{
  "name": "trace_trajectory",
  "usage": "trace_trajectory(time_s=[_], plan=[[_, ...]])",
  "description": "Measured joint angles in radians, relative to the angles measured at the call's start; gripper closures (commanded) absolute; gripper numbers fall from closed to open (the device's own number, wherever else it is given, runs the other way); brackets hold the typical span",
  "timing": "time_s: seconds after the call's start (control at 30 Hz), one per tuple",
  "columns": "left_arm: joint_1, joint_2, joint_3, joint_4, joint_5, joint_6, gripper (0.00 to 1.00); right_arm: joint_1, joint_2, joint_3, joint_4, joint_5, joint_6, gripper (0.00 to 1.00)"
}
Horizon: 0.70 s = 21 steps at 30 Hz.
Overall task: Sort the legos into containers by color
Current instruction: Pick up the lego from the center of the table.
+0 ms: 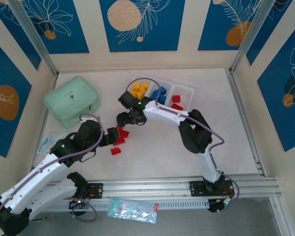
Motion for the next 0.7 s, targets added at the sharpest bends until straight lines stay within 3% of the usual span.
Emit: trace_trajectory(time_s=[0.4,0.7], plan=[[0.001,-0.022,-0.021,-0.042,-0.017,-0.019,0.01,0.059,0.224,0.251,-0.094,0.036,0.040,0.21],[0.001,-0.028,-0.024,-0.042,-0.018,-0.023,0.01,0.068,0.292,0.317,-0.137,0.077,0.033,0.37]])
